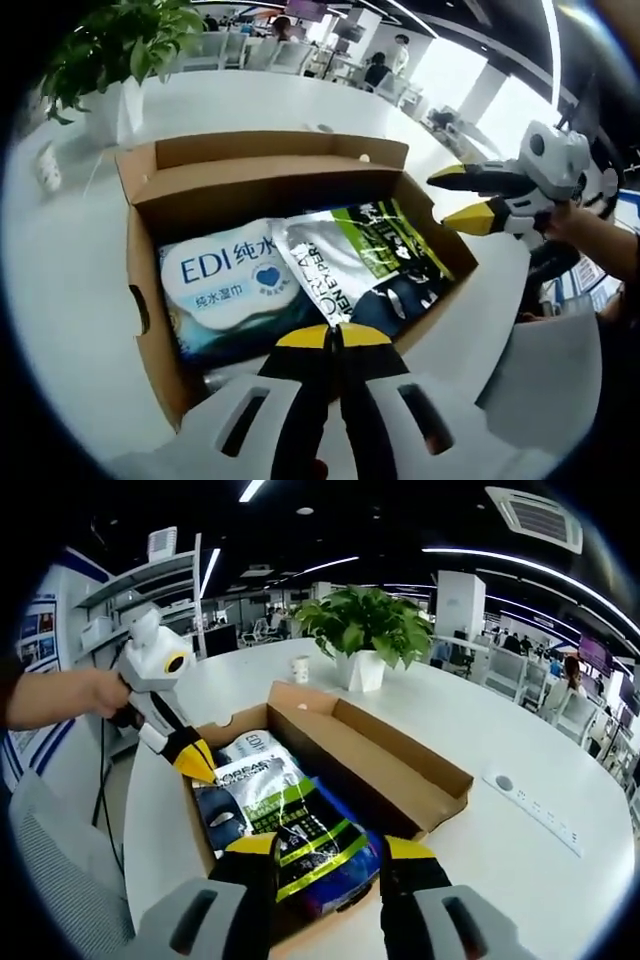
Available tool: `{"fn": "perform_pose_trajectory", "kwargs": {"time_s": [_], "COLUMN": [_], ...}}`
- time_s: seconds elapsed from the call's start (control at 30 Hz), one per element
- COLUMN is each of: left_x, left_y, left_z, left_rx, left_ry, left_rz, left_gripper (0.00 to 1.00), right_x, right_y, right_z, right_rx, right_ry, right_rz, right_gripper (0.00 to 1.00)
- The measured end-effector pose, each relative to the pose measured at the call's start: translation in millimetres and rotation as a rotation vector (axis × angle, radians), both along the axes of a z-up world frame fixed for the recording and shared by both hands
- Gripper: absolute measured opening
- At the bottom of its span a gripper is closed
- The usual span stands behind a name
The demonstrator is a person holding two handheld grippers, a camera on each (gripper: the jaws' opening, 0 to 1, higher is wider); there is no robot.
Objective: Operate the shoe box by opening the lid, removing the specified soft item, and placing it in the target area until the item is outside and the box remains undamaged.
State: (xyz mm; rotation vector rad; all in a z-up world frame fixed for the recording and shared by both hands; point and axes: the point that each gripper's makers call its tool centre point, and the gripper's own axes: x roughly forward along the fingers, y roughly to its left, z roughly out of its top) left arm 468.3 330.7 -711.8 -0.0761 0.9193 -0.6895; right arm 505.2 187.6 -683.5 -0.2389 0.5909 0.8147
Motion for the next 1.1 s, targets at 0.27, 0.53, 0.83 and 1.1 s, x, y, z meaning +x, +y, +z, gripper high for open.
{"fn": "perform_pose_trajectory", "kwargs": {"time_s": [0.27,0.53,0.83,1.1], "left_x": [2.5,2.5,3.2,5.2], "left_y": [10.6,16.2,22.5,23.5], "left_z": [1.9,2.6,-1.6,-5.1], "left_rx": [0.005,0.008,0.022,0.037], "left_ry": [-0.013,-0.015,-0.006,-0.002], "left_rz": [0.018,0.032,0.045,0.043], "left_gripper": [0.00,0.00,0.00,0.00], "right_x": [-2.9,-4.3,-3.7,4.8], "right_y": [9.2,17.3,25.3,27.8], "right_z": [-5.2,-11.1,-19.3,-26.5], "right_rx": [0.000,0.006,0.008,0.004], "right_ry": [0.020,0.043,0.068,0.078], "right_rz": [0.016,0.021,0.026,0.004], "right_gripper": [0.36,0.34,0.32,0.31]}}
